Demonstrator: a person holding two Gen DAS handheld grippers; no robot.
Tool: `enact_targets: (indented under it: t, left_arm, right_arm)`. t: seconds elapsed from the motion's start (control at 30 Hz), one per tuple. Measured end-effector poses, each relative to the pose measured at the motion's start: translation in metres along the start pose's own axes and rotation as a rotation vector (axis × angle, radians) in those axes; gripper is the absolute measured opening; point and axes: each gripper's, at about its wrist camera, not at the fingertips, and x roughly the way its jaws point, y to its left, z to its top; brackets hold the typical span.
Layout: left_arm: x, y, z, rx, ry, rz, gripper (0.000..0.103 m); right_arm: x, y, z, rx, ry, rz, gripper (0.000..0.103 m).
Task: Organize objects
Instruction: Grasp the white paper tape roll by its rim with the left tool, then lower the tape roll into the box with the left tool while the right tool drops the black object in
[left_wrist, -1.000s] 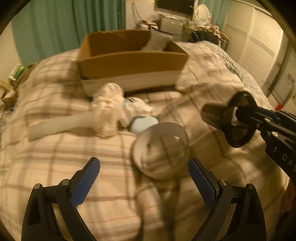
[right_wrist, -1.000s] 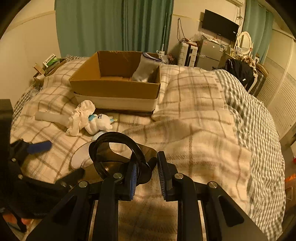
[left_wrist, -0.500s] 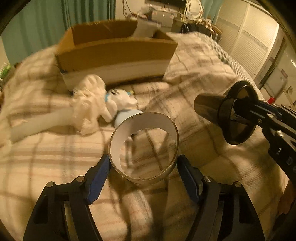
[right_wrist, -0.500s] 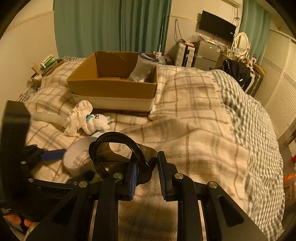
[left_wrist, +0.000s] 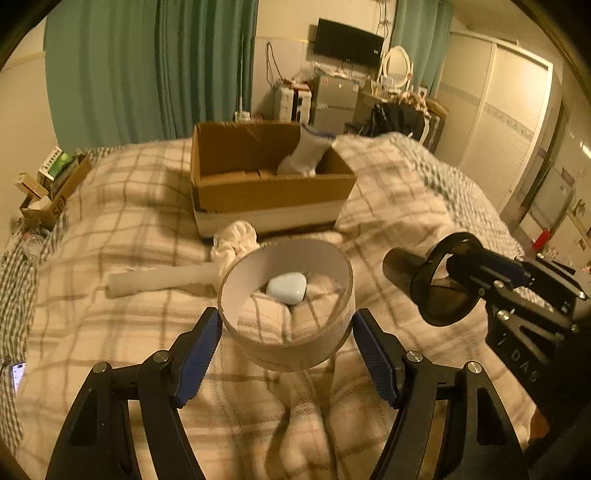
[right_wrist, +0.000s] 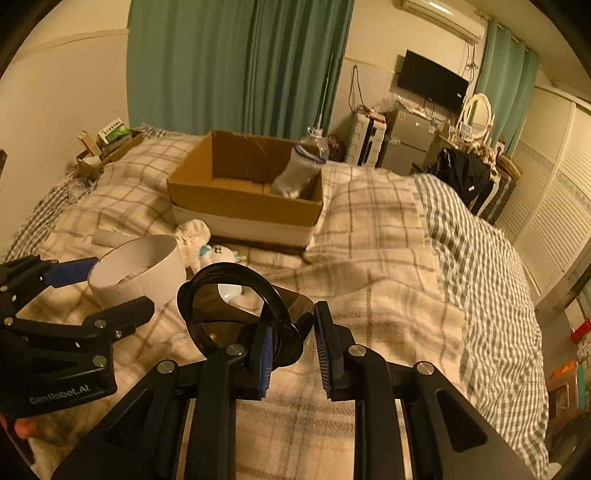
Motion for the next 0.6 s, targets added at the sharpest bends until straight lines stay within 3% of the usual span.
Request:
enact_targets:
  t: [0.27, 0.3, 0.33, 0.37, 0.47, 0.6]
  left_arm:
    - [-0.025, 0.005, 0.023, 0.008, -0.073, 0.028, 0.07]
    - [-0.024, 0.007, 0.027, 0.01, -0.073, 0.036, 0.04]
    - [-0.022, 0.009, 0.03, 0.009, -0.071, 0.046, 0.022]
    - [-0.018, 0.012, 0.035, 0.002, -0.057, 0.045, 0.016]
    - [0.0, 0.022, 0.044, -0.033, -0.023, -0.007, 0.015]
    - [0.031, 0.032, 0.04, -0.043, 0.035, 0.016, 0.005]
  right_arm:
    - [-0.027, 0.004, 0.026, -0.037, -0.078, -0.001, 0.02]
    - [-0.029, 0.004, 0.03, -0.042, -0.087, 0.001, 0.02]
    - [-0.03, 0.005, 0.036, -0.049, -0.1, 0.002, 0.02]
    - [-0.03, 0.005, 0.04, -0.054, -0.106, 0.003, 0.02]
    - [-0.028, 0.006, 0.052, -0.068, -0.122, 0.005, 0.02]
    - [-0.015, 0.006, 0.057, -0.069, -0.112, 0.02, 0.02]
